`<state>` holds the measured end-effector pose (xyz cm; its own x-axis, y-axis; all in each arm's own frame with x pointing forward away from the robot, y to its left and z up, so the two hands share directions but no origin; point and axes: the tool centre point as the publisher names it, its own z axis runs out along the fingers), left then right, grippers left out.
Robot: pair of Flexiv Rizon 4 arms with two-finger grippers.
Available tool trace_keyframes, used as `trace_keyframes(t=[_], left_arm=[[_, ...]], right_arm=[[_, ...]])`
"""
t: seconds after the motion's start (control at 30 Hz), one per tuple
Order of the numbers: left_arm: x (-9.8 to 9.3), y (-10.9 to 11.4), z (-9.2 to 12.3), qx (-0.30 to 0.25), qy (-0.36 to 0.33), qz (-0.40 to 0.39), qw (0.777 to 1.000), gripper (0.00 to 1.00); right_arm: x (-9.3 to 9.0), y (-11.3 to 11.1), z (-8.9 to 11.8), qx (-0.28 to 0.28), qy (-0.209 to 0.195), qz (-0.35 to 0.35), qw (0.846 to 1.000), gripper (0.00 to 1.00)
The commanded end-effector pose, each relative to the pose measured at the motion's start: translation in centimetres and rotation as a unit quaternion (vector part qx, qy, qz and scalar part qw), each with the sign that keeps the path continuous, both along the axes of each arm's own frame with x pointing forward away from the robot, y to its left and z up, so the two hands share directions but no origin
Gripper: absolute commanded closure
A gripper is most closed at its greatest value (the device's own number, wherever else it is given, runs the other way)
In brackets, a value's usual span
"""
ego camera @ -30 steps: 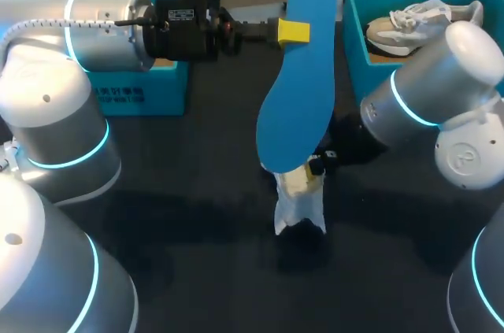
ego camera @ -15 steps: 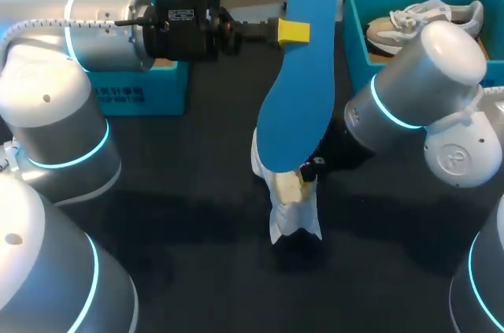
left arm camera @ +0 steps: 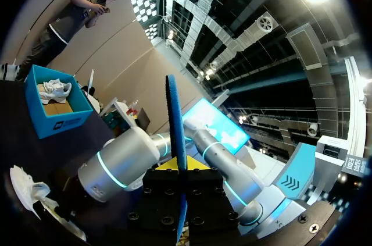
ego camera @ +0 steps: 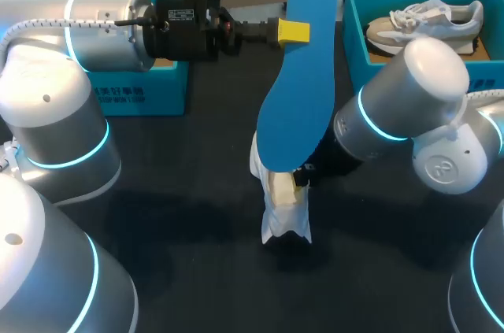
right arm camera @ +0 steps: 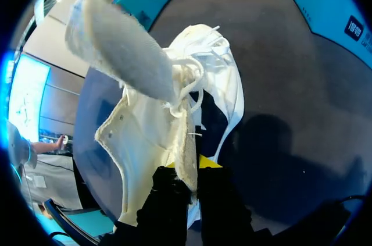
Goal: Take the shoe out of the shoebox, open the shoe tongue, remove and reinsert the insole, then place the shoe into the shoebox
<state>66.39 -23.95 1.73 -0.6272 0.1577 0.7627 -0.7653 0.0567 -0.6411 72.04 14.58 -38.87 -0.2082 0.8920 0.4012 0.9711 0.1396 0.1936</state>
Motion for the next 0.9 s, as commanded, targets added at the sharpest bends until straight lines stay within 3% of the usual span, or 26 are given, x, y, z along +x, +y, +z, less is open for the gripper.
trace_keyframes(t=[0.03,0.07,0.1,0.33,0.73,0.9], left_arm=[[-0.1,0.0,-0.1,0.0,0.0,0.001,1.0,1.0],[-0.1,0.0,-0.1,0.0,0.0,0.001,1.0,1.0],[-0.1,0.0,-0.1,0.0,0.0,0.001,1.0,1.0],[-0.1,0.0,-0.1,0.0,0.0,0.001,1.0,1.0],[-0.1,0.0,-0.1,0.0,0.0,0.001,1.0,1.0],[-0.1,0.0,-0.1,0.0,0.0,0.001,1.0,1.0]], right_arm=[[0.3,0.3,-0.8,0.009,0.001,-0.002,1.0,0.87],[0.3,0.3,-0.4,0.01,0.002,-0.002,1.0,0.48],[0.2,0.2,0.0,0.012,0.001,-0.006,1.0,0.0],[-0.2,0.0,3.4,0.042,-0.011,0.0,0.999,0.0],[-0.6,-1.0,8.3,0.188,-0.026,0.019,0.982,0.0],[-0.6,-1.0,8.3,0.188,-0.026,0.019,0.982,0.0]])
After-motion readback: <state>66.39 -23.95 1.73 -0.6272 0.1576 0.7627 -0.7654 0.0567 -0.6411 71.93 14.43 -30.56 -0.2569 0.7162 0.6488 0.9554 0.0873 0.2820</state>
